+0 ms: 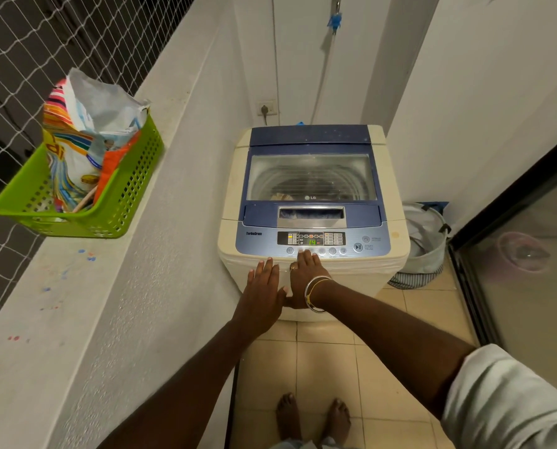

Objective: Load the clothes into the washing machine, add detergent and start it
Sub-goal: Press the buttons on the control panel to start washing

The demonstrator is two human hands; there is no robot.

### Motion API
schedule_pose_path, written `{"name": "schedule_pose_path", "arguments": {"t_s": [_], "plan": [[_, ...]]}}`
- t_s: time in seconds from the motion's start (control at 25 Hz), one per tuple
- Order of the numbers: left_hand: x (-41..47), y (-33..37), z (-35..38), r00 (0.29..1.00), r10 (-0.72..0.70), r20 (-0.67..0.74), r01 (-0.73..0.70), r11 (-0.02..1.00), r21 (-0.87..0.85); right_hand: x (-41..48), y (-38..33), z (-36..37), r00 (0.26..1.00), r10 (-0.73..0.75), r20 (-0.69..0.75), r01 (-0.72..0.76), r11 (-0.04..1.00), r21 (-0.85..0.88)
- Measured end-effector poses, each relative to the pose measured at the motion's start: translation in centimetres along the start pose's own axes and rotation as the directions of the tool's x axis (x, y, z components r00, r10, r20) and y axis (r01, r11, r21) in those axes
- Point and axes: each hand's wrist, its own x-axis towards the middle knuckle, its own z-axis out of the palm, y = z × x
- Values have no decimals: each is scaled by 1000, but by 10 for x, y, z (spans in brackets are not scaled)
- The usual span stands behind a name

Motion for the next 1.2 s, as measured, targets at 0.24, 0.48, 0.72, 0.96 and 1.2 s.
{"name": "schedule_pose_path", "arguments": {"t_s": [0.24,0.48,0.72,0.96,1.2], "plan": [[-3,-3,4,1000,11,16,-12,999,51,-35,6,32,994,-20,-106,32,993,116],[-6,8,4,999,19,31,-21,998,66,-63,28,41,992,67,-108,-46,982,182],[-5,21,5,998,47,43,-50,996,73,-80,42,43,983,131,-127,-100,968,228],[-4,29,2,996,66,61,-71,995,70,-86,52,43,976,165,-142,-125,958,257],[-1,34,4,993,88,81,-94,992,81,-88,53,42,977,163,-134,-125,958,257]]}}
